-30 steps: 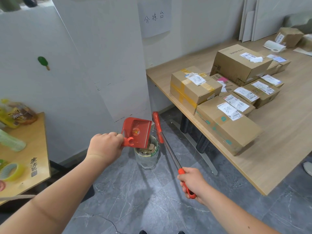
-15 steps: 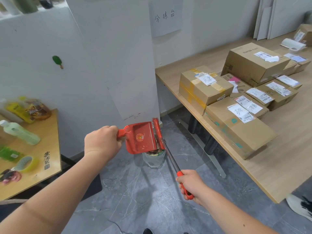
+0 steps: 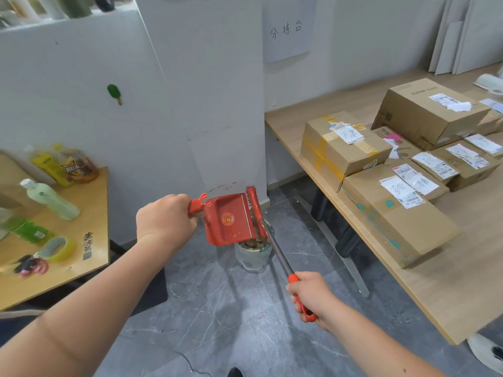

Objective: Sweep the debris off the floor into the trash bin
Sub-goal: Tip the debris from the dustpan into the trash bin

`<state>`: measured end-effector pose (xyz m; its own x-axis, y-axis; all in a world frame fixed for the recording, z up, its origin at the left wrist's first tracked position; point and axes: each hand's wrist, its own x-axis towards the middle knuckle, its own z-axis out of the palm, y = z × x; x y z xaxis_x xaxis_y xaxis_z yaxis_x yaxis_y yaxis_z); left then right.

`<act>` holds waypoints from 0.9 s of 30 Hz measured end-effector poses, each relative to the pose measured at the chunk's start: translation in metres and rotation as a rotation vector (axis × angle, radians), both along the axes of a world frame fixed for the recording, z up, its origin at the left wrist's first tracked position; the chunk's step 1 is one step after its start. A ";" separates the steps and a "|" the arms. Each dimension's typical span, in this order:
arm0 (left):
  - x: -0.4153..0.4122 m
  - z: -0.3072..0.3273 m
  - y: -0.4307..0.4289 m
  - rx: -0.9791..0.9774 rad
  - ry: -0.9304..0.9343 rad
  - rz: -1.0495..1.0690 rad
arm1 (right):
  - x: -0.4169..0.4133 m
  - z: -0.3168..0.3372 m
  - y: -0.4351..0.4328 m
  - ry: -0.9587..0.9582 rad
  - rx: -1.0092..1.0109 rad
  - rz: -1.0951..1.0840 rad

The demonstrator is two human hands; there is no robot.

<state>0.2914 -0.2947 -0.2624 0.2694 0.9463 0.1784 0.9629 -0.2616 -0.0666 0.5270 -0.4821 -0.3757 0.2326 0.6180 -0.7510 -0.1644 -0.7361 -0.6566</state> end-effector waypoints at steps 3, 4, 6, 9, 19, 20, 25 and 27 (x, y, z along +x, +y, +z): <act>0.004 0.001 0.003 0.003 -0.003 0.012 | 0.000 0.003 0.004 -0.010 0.006 -0.004; 0.006 0.000 0.003 0.000 -0.009 0.016 | 0.000 0.004 0.007 -0.009 0.009 -0.009; 0.010 -0.001 0.004 -0.009 -0.016 0.016 | 0.000 0.007 0.013 -0.006 0.016 -0.015; 0.014 0.003 0.008 -0.003 -0.021 0.005 | 0.000 0.013 0.022 -0.017 0.029 -0.004; 0.062 -0.011 -0.029 -0.018 0.299 -0.394 | 0.012 0.015 0.017 -0.039 0.050 0.003; 0.065 -0.017 -0.033 -0.014 0.357 -0.459 | 0.013 0.014 0.015 -0.038 0.049 -0.004; 0.069 -0.049 -0.050 -0.073 0.625 -0.684 | 0.018 0.008 0.004 -0.021 0.035 -0.032; 0.069 -0.054 -0.053 -0.073 0.648 -0.706 | 0.020 0.006 0.001 -0.012 0.023 -0.044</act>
<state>0.3602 -0.3472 -0.3163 0.8070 0.5309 -0.2588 0.3633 -0.7917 -0.4912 0.5473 -0.4816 -0.3699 0.2688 0.6241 -0.7336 -0.1881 -0.7130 -0.6755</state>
